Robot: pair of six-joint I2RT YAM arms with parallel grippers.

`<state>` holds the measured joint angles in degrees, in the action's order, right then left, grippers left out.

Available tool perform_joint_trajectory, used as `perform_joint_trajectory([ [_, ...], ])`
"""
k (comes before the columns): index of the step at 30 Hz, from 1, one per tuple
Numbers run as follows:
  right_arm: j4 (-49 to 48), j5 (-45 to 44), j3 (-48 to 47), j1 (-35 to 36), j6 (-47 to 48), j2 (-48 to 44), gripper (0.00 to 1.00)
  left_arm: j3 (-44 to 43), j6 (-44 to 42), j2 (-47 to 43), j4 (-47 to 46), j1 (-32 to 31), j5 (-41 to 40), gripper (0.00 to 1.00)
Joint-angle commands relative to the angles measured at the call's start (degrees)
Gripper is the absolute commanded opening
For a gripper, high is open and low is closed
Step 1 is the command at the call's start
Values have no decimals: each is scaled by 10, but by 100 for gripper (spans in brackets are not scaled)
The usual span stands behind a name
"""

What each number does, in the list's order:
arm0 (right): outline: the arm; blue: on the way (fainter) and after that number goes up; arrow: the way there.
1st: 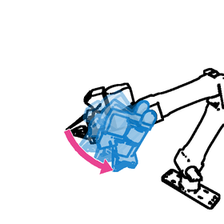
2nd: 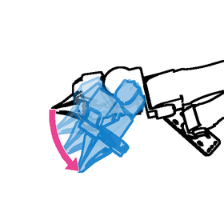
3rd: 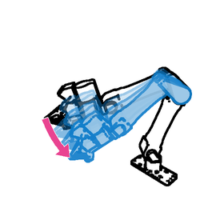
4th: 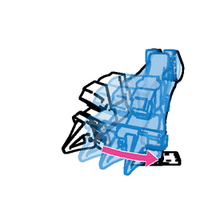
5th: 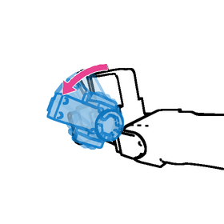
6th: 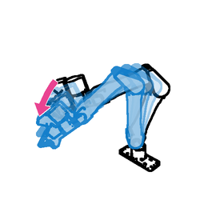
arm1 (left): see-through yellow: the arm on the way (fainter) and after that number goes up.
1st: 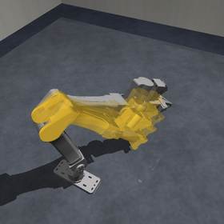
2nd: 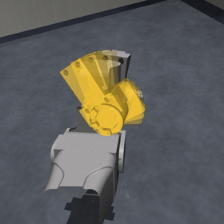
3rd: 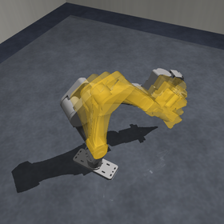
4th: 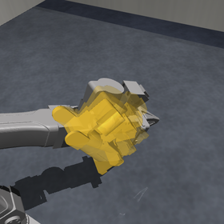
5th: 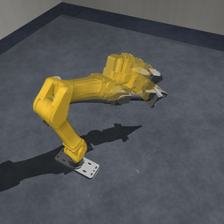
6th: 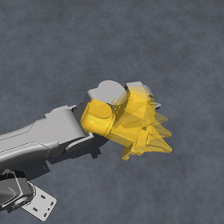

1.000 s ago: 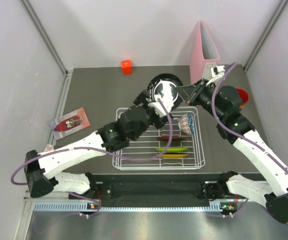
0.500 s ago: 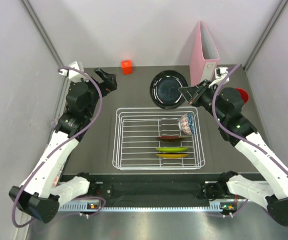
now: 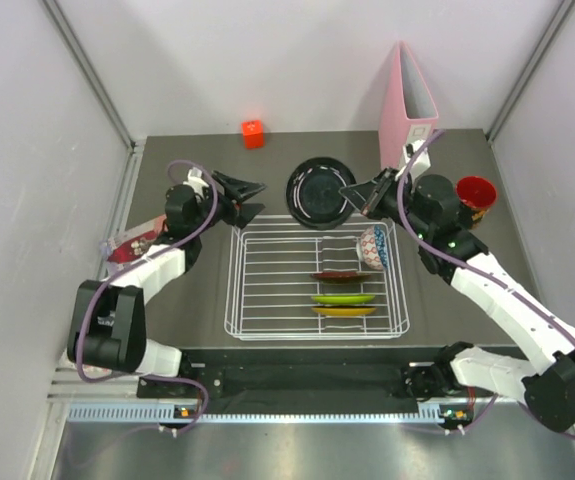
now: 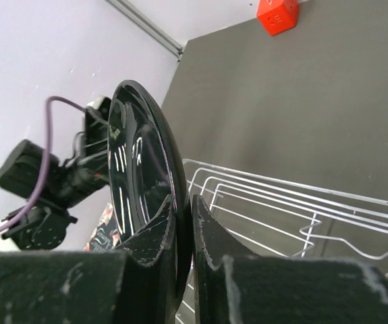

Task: Unload the mixed dishes from the dish rack
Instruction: Place the plate at the corner of the board.

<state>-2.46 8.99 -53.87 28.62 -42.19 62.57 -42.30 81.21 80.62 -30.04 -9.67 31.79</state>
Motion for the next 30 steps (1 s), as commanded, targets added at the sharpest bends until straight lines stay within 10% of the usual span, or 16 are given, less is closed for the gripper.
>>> perform_joint_trajectory([
  [1,-63,19,-12,-4,-9,24,0,-37,14,-44,-97,-12,105,73],
  [30,-138,97,-26,-4,-57,67,0,-86,-256,-118,145,-44,52,77],
])
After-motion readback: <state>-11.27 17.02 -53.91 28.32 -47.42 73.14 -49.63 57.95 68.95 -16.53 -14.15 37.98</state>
